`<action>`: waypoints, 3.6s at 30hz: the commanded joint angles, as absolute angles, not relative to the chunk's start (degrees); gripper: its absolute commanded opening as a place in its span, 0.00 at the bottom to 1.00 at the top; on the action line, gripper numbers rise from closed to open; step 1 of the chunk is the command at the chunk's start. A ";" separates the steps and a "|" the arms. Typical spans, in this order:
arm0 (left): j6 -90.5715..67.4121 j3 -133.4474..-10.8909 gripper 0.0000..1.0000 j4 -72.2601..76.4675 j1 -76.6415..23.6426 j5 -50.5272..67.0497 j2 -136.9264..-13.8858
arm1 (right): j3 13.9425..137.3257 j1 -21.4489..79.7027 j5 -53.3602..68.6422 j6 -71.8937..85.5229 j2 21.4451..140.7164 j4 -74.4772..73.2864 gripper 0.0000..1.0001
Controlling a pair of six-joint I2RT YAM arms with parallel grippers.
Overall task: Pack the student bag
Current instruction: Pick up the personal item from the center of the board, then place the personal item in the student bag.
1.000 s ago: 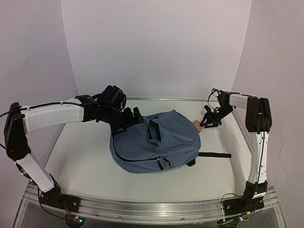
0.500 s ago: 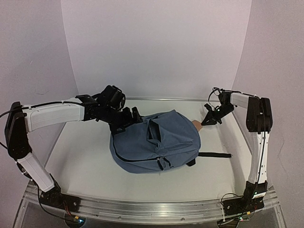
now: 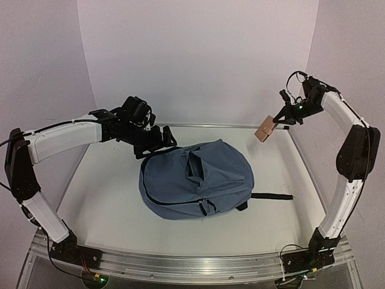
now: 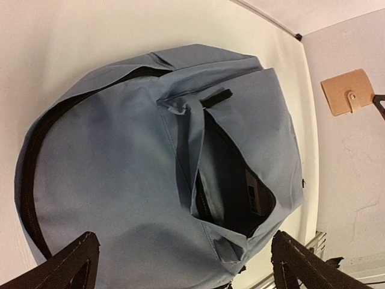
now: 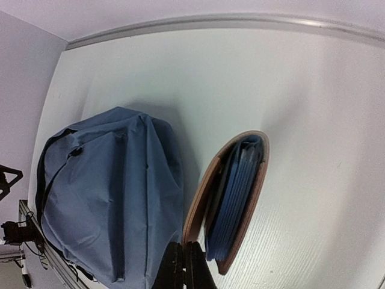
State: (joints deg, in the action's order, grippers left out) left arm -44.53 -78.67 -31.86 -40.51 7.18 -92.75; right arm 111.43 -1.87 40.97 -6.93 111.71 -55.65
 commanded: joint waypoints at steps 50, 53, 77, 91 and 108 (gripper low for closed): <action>-18.39 -80.92 0.23 -20.17 -48.82 42.67 -85.44 | 120.07 46.07 28.78 -26.09 95.16 -66.38 0.00; -20.54 -78.70 0.09 -19.40 -48.70 40.63 -83.59 | 118.83 46.10 25.49 -25.07 95.70 -65.69 0.00; -61.47 -54.66 0.00 -4.38 -38.99 24.25 -80.32 | 119.97 49.49 -1.31 -9.59 118.32 -54.89 0.76; -61.63 -52.23 0.00 8.44 -40.04 31.60 -85.98 | 122.56 49.94 -11.53 -8.61 124.19 -53.13 0.14; -67.94 -57.07 0.00 28.73 -40.00 43.12 -105.20 | 124.43 50.05 -4.50 -7.22 123.41 -52.91 0.00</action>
State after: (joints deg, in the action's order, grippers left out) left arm -67.68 -52.91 22.56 -39.94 38.41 -103.41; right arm 121.17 50.17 -6.64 -8.34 124.95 -55.20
